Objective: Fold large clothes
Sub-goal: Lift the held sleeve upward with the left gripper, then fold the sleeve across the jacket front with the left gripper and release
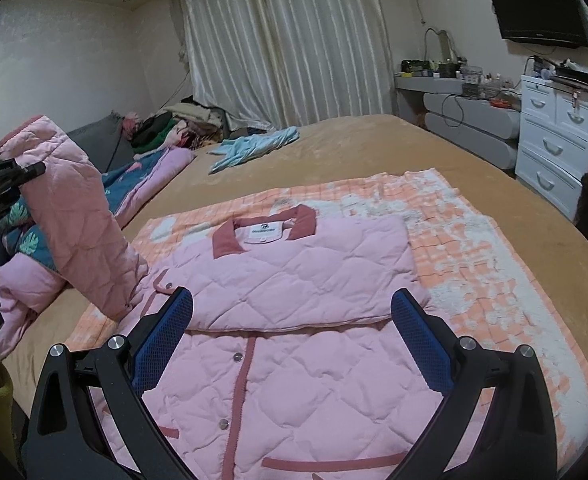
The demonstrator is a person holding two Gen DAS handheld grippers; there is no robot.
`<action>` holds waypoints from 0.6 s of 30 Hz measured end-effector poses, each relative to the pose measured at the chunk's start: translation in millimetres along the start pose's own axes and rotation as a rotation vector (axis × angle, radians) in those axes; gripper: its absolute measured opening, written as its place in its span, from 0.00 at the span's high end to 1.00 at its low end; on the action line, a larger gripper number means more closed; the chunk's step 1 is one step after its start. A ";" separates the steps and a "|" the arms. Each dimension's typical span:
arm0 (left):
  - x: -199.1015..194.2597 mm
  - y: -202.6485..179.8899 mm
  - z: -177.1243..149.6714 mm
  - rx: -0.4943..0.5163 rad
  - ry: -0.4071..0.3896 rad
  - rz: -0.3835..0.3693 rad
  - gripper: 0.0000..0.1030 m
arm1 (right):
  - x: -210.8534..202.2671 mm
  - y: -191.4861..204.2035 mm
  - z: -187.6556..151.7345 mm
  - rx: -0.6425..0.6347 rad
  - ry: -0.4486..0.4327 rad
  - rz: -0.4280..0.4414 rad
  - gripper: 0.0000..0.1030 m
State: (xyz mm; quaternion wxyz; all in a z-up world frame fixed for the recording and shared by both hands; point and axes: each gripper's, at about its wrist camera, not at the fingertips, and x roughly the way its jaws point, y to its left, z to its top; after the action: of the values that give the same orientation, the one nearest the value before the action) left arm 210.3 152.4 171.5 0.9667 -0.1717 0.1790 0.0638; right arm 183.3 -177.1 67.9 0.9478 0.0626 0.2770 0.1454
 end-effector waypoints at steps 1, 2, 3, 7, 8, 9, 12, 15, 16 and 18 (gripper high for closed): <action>1.6 -3.5 -1.0 0.003 0.004 -0.007 0.89 | -0.9 -2.7 0.6 0.004 -0.002 -0.002 0.04; 3.7 -7.6 -2.5 0.007 0.009 -0.014 0.89 | -2.4 -5.1 1.2 0.008 -0.007 -0.004 0.04; 5.8 -11.5 -4.2 0.013 0.014 -0.019 0.89 | -3.9 -7.3 1.3 0.012 -0.009 -0.005 0.04; 13.8 -26.3 -11.4 0.035 0.034 -0.036 0.89 | -8.9 -14.9 1.0 0.032 -0.019 -0.012 0.04; 16.5 -30.6 -14.3 0.042 0.042 -0.041 0.89 | -10.2 -17.7 0.7 0.040 -0.022 -0.015 0.04; 17.8 -34.3 -16.3 0.046 0.047 -0.044 0.89 | -10.3 -19.8 0.6 0.044 -0.023 -0.016 0.04; 24.5 -46.1 -22.9 0.058 0.066 -0.058 0.89 | -11.1 -26.4 -0.8 0.055 -0.022 -0.026 0.04; 32.1 -54.6 -31.4 0.072 0.086 -0.068 0.89 | -11.0 -34.2 -2.6 0.075 -0.021 -0.040 0.04; 35.0 -58.5 -34.8 0.082 0.094 -0.071 0.89 | -10.6 -38.6 -3.2 0.086 -0.020 -0.044 0.04; 40.1 -65.3 -41.1 0.102 0.108 -0.076 0.89 | -11.0 -43.0 -4.5 0.094 -0.019 -0.060 0.04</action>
State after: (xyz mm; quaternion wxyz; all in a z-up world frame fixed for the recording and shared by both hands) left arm 246.3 79.4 140.9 0.9648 -0.1323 0.2270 0.0085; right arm 182.3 -221.1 61.1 0.9503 0.1002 0.2760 0.1031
